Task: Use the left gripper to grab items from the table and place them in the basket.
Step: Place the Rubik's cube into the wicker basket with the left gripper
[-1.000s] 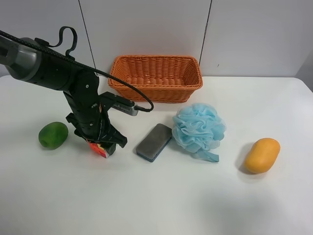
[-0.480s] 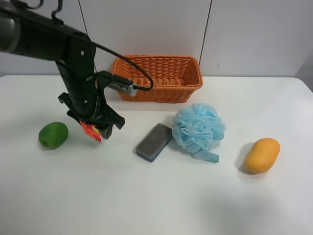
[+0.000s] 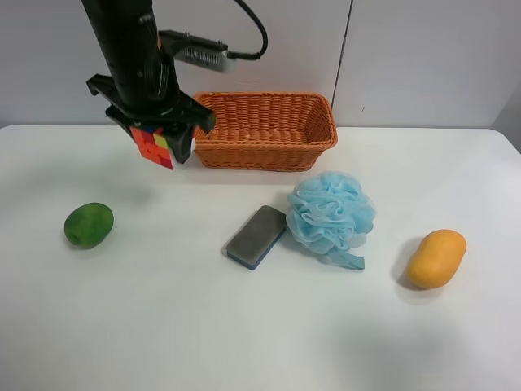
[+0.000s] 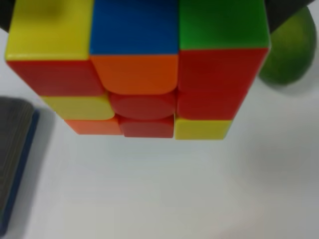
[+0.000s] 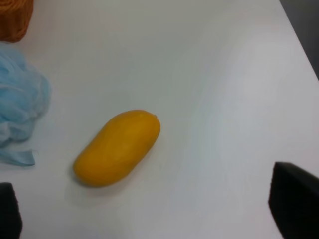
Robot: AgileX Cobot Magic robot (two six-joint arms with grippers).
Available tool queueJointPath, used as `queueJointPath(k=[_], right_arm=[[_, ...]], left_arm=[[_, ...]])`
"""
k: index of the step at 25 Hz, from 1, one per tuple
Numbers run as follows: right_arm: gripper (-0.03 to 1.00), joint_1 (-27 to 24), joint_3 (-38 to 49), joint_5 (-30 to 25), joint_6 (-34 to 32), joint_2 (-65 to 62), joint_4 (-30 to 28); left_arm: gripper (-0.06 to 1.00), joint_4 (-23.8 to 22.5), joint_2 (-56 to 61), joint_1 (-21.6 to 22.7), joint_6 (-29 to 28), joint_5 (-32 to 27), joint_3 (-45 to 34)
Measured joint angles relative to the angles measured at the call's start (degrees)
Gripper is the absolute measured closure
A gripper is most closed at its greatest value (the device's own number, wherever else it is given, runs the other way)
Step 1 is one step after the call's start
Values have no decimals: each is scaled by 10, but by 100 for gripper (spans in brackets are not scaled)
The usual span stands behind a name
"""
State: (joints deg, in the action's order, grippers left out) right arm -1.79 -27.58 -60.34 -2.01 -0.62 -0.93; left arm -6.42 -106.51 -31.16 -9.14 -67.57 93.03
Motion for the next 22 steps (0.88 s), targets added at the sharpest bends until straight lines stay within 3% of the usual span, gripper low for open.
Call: queueJointPath(k=[15, 18, 22], right_arm=[[-3, 0, 0, 0, 0, 0, 0], [-3, 0, 0, 0, 0, 0, 0], [-3, 0, 0, 0, 0, 0, 0]], left_arm=[[38, -1, -190, 18, 76, -19, 323], [38, 0, -227, 22, 80, -16, 358], [38, -1, -262, 23, 91, 31, 367]])
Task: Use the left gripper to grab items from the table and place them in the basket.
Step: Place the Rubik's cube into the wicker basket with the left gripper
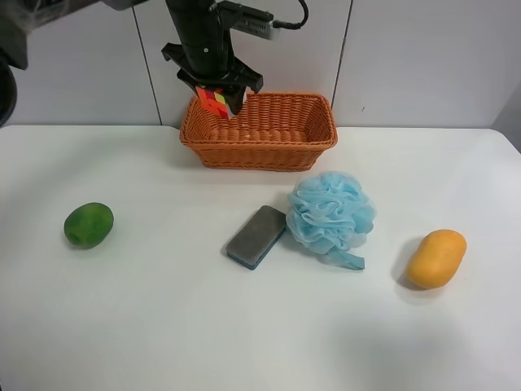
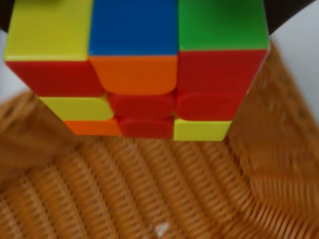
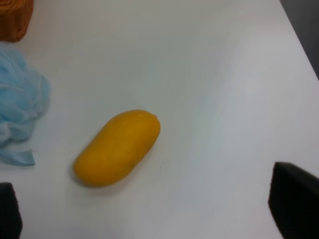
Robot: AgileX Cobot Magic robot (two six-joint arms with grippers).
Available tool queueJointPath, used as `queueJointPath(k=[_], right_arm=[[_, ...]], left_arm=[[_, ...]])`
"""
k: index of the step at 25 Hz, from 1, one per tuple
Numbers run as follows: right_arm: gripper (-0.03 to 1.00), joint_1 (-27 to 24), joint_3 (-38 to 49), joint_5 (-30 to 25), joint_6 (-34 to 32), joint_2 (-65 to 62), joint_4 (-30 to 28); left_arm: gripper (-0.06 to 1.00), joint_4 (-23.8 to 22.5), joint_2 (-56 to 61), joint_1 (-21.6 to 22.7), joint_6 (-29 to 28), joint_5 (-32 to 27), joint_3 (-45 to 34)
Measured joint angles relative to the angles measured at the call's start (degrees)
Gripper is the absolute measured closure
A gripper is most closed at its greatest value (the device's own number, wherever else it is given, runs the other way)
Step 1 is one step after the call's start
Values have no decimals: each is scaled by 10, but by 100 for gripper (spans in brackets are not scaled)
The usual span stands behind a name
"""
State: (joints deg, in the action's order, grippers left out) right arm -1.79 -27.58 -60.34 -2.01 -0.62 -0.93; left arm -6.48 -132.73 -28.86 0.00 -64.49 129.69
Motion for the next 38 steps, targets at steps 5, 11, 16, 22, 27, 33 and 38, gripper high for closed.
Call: queueJointPath(k=[5, 11, 16, 22, 27, 33, 38], right_arm=[[-3, 0, 0, 0, 0, 0, 0], [-3, 0, 0, 0, 0, 0, 0], [-3, 0, 0, 0, 0, 0, 0], [-3, 0, 0, 0, 0, 0, 0], [-3, 0, 0, 0, 0, 0, 0], [-3, 0, 0, 0, 0, 0, 0], [-3, 0, 0, 0, 0, 0, 0]], left_arm=[[38, -1, -36, 0, 17, 72, 0], [38, -7, -77, 0, 21, 124, 0], [38, -12, -102, 0, 23, 150, 0], [38, -13, -106, 0, 23, 156, 1], [36, -8, -106, 0, 23, 156, 1], [-3, -3, -104, 6, 23, 158, 1], [-4, -1, -97, 7, 23, 156, 1]])
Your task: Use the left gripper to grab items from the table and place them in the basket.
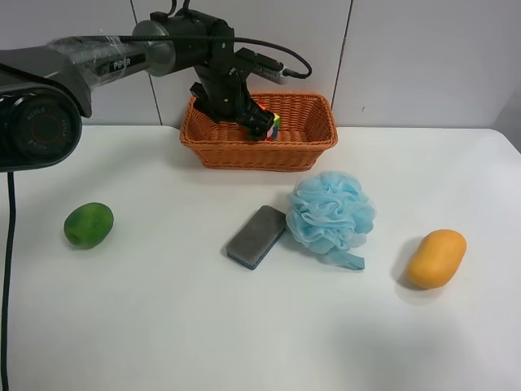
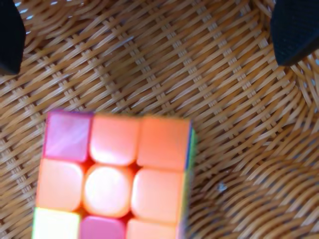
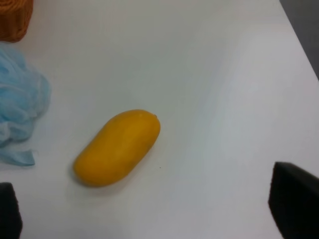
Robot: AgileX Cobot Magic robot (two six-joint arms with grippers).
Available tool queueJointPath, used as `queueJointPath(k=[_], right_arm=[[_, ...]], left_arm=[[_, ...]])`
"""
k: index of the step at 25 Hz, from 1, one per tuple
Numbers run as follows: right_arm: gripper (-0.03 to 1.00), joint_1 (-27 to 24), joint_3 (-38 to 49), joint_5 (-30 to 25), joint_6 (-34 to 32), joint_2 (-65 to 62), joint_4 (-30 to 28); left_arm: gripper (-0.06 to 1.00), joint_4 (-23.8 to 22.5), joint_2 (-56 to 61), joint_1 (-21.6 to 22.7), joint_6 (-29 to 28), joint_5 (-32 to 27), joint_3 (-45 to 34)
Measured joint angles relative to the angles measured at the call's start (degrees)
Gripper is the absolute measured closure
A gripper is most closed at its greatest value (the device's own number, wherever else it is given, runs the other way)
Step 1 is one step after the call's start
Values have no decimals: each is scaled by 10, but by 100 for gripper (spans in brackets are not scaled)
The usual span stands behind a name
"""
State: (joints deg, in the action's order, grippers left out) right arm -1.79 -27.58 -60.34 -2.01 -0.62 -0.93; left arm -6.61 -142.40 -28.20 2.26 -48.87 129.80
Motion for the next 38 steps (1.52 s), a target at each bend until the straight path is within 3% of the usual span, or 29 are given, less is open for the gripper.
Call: queueJointPath(k=[6, 15, 19, 22, 30, 38], right_arm=[[-3, 0, 0, 0, 0, 0, 0], [-3, 0, 0, 0, 0, 0, 0], [-3, 0, 0, 0, 0, 0, 0], [-3, 0, 0, 0, 0, 0, 0], [-3, 0, 0, 0, 0, 0, 0], [-3, 0, 0, 0, 0, 0, 0]], left_arm=[[-5, 0, 34, 0, 0, -36, 0], [-5, 1, 135, 0, 0, -190, 1], [-5, 1, 201, 0, -10, -201, -19], [-5, 1, 269, 0, -13, -201, -95], [-5, 13, 495, 0, -33, -202, -386], [-5, 44, 741, 0, -57, -154, -632]])
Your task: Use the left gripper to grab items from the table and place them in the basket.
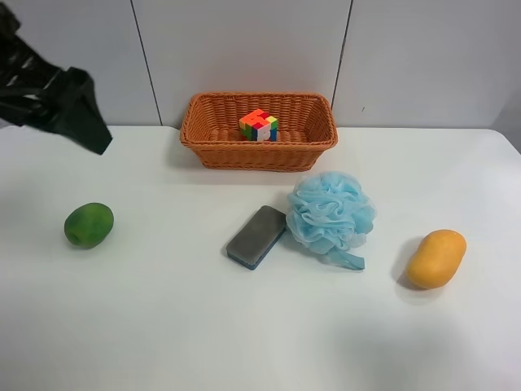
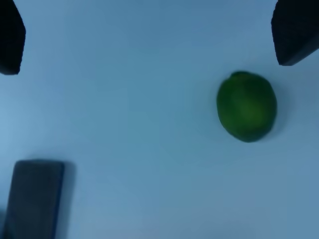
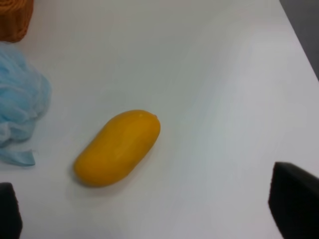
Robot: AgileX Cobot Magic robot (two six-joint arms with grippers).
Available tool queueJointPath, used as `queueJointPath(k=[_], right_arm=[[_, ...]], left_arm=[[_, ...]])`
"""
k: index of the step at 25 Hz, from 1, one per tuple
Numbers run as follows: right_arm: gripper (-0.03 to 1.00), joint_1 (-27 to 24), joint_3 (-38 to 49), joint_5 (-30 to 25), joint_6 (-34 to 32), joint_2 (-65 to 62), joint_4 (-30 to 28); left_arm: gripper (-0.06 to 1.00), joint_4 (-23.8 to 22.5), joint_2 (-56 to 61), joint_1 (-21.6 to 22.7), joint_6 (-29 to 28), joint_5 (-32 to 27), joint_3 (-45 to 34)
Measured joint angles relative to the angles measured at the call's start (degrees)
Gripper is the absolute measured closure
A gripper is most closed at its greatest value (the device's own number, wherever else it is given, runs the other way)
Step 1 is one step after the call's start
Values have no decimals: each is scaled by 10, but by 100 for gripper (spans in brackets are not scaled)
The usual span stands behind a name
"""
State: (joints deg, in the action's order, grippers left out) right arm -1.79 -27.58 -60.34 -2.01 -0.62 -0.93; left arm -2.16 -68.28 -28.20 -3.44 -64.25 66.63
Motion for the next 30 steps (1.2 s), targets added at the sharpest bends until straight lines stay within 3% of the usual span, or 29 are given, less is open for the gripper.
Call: queueJointPath(k=[14, 17, 23, 30], right_arm=[[-3, 0, 0, 0, 0, 0, 0], [-3, 0, 0, 0, 0, 0, 0], [-3, 0, 0, 0, 0, 0, 0], [-3, 0, 0, 0, 0, 0, 0]], left_arm=[[-5, -14, 334, 4, -6, -19, -202], [-5, -13, 366, 28, -6, -19, -225], [-5, 0, 464, 156, -6, -9, -285], [-5, 10, 554, 234, -1, 27, -363]])
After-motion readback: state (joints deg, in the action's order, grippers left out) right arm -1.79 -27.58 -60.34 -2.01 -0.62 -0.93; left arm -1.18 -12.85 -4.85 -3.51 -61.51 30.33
